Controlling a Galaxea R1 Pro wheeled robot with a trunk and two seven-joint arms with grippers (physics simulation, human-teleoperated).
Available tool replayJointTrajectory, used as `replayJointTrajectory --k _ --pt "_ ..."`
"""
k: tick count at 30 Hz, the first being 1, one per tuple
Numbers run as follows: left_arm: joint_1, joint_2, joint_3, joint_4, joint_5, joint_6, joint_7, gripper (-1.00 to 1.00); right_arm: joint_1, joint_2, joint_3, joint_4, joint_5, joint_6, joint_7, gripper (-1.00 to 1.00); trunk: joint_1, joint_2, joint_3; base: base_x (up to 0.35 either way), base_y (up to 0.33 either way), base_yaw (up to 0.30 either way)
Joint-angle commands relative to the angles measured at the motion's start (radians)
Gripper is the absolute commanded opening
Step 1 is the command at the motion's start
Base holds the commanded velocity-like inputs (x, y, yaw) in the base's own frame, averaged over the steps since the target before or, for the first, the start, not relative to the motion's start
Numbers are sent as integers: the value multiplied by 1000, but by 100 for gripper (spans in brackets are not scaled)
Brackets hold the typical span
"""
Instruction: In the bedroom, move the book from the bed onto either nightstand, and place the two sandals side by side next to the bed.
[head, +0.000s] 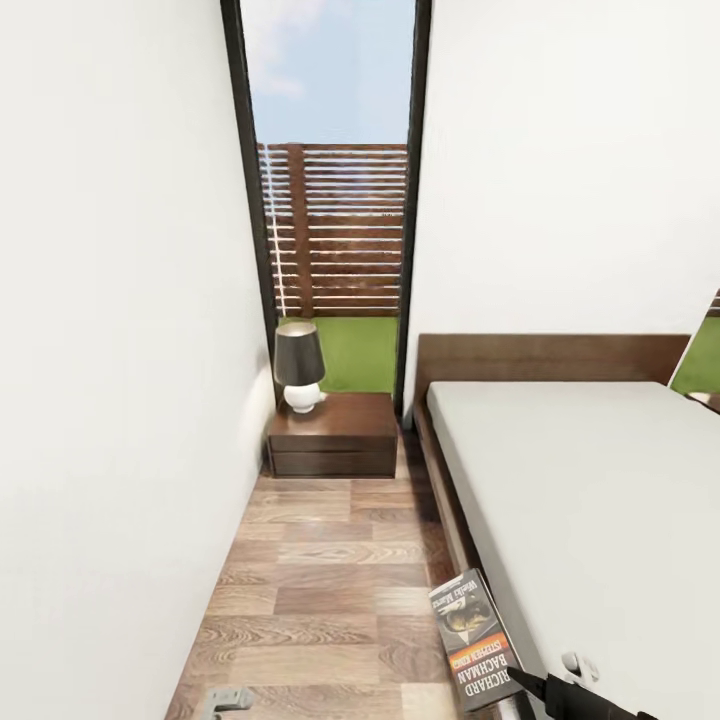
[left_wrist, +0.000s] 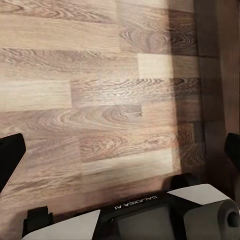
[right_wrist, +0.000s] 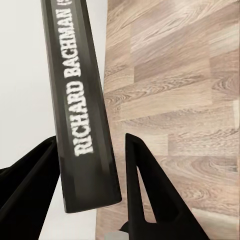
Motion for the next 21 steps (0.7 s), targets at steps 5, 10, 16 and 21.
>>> replayJointTrajectory --k 5,10,16,21 --pt "-1 0 -8 1 9 -2 -3 100 -1 -1 0 -1 -11 11 2 -100 1 -1 -1 325 0 0" --pt "-1 0 -8 0 9 -2 -3 100 -1 -1 -1 0 -11 11 2 -100 1 -1 -1 325 0 0" --pt "-1 0 -8 0 9 -2 -3 100 -1 -1 0 -1 -11 11 2 -100 1 -1 -1 325 0 0" --pt "-1 0 -8 0 9 -2 -3 100 -1 -1 -1 -1 -11 11 2 -100 1 -1 -1 325 0 0"
